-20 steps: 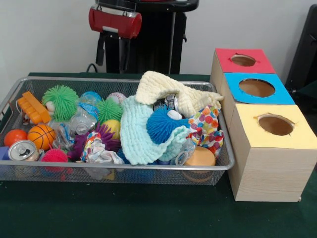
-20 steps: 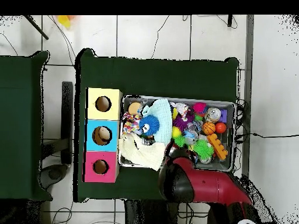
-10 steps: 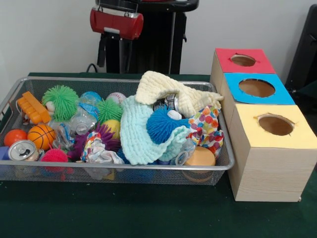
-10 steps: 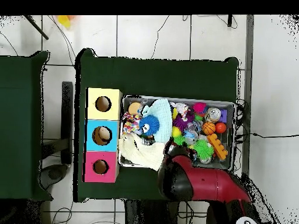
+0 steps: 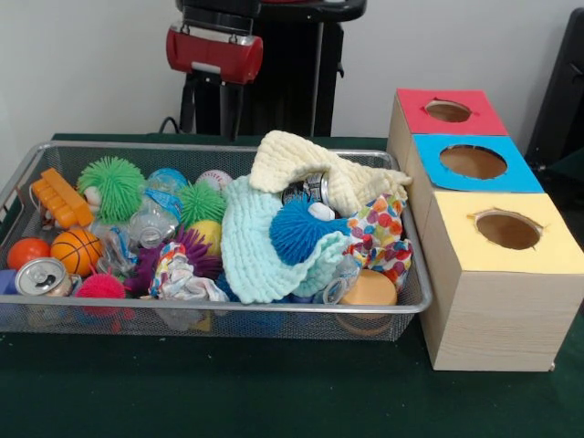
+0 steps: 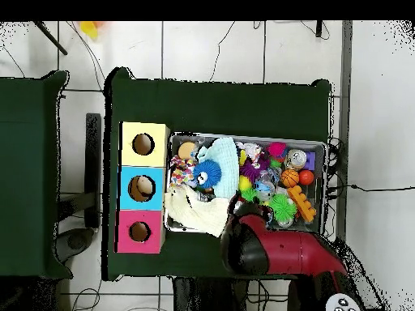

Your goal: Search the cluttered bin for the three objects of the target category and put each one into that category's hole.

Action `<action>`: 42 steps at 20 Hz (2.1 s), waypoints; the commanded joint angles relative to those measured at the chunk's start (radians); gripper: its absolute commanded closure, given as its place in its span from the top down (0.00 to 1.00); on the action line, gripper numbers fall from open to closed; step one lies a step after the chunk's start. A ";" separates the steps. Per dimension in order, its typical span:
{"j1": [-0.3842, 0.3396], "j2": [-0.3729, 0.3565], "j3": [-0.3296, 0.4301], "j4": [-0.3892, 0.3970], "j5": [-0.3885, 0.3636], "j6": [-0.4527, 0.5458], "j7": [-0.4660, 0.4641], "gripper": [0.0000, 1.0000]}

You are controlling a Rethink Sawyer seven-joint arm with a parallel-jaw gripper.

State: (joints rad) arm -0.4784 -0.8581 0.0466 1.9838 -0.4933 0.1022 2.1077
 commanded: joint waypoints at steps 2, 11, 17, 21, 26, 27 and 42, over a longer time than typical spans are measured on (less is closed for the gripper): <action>-0.113 0.022 0.135 -0.092 -0.102 0.078 -0.129 1.00; -0.222 0.098 0.216 -0.132 -0.180 0.062 -0.146 1.00; -0.234 0.021 0.210 -0.105 -0.185 0.100 -0.128 1.00; -0.200 0.024 0.187 -0.120 -0.190 0.095 -0.092 1.00; -0.217 0.107 0.216 -0.179 -0.206 0.080 -0.110 1.00; -0.222 0.115 0.223 -0.187 -0.209 0.082 -0.117 1.00; -0.355 0.220 0.307 -0.235 -0.321 0.057 -0.169 1.00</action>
State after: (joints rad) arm -0.7694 -0.6998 0.2397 1.8170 -0.7084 0.1024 2.1077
